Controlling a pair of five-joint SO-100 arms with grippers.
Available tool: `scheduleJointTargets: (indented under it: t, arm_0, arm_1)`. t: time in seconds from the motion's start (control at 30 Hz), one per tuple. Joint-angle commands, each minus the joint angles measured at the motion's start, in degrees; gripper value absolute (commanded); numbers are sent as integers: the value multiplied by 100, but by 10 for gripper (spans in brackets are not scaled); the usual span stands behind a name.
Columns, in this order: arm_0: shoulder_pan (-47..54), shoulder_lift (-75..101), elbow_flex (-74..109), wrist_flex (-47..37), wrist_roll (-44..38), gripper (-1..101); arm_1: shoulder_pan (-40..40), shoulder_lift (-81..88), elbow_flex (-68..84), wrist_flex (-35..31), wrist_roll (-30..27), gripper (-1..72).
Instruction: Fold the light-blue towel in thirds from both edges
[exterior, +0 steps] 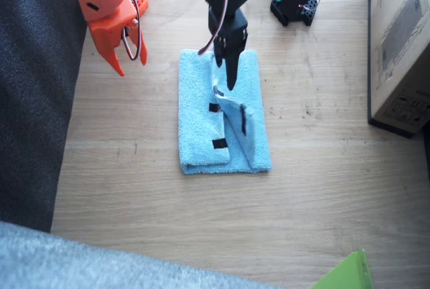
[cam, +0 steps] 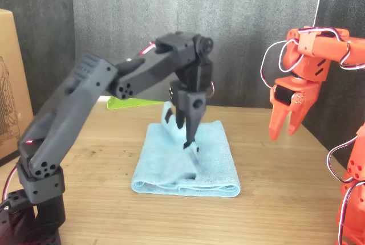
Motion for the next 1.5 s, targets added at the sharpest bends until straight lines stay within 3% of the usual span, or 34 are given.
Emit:
scheduleJointTargets:
  t: [0.0, 0.17, 0.27, 0.37, 0.4, 0.53, 0.67, 0.9, 1.03, 1.2, 1.47]
  arm_0:
    - [44, 193, -519, 123, 229, 360]
    - [272, 378, -633, 123, 211, 344]
    - [1107, 1266, -272, 114, 0, 295]
    - [2575, 2259, 97, 97, -475, 58]
    - [3103, 2619, 378, 88, -545, -2]
    - [4852, 4799, 3252, -1107, -756, -2]
    - [5774, 6926, 6451, -2347, -932, -2]
    - [5915, 9457, 10336, -3806, -1433, -3]
    - [5862, 10600, 11786, -4421, -1441, -3]
    - [5854, 11487, 12771, -4931, -1424, -3]
    - [5678, 13210, 13482, -4474, -1529, -4]
  arm_1:
    - [70, 527, 167, 105, 114, 274]
    - [-35, 1002, 615, 105, 105, 271]
    - [-281, 1389, 949, -26, 105, 232]
    - [-668, 1802, 1362, -343, 202, 23]
    - [-800, 1942, 1503, -457, 185, 0]
    - [-1397, 2865, 2373, -1125, -325, 0]
    - [-1942, 3639, 3217, -1775, -413, 0]
    - [-2549, 5476, 5159, -2927, -26, 0]
    - [-2628, 7189, 6170, -2839, 9, 0]
    - [-2514, 9105, 7119, -2259, 44, 3]
    - [-2584, 9316, 7339, -2391, 466, -1]
